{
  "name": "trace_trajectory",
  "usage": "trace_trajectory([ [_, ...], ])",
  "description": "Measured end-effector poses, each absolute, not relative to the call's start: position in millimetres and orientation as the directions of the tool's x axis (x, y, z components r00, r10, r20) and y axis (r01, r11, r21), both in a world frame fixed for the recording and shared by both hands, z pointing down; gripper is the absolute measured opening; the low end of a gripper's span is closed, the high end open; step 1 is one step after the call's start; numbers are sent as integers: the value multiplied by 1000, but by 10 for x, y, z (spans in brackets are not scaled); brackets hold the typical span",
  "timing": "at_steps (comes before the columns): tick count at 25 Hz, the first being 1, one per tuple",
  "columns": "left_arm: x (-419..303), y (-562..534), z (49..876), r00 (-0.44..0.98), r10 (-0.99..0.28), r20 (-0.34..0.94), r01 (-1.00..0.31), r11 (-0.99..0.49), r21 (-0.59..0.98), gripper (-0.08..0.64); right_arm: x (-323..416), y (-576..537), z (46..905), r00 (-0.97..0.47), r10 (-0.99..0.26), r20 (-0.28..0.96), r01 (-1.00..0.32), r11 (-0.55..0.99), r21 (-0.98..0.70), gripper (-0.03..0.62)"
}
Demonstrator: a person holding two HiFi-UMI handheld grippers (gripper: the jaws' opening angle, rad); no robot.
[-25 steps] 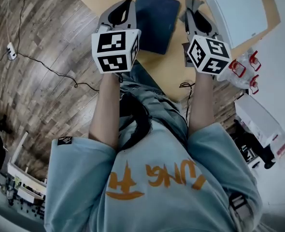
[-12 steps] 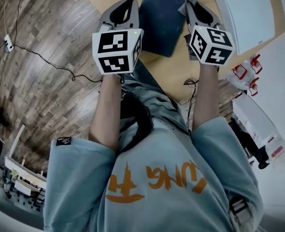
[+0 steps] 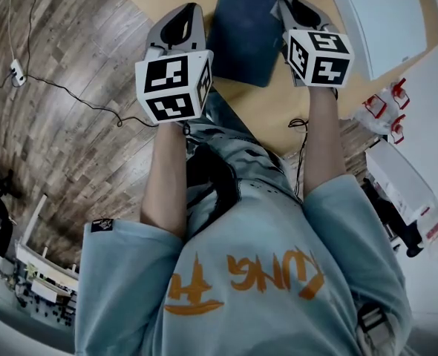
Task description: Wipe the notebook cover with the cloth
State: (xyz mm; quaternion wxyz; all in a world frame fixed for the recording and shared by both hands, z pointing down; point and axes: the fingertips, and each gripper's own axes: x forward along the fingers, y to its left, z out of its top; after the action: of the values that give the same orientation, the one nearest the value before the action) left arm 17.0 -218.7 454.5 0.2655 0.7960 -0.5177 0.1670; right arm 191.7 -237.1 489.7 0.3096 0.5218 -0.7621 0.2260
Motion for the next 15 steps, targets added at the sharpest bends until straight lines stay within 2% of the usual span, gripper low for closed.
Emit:
trace_trajectory([
  [15, 177, -1961, 4505, 416, -739, 530, -909, -332, 250, 17, 1755, -1981, 4882, -298, -634, 714, -918, 396, -31, 44],
])
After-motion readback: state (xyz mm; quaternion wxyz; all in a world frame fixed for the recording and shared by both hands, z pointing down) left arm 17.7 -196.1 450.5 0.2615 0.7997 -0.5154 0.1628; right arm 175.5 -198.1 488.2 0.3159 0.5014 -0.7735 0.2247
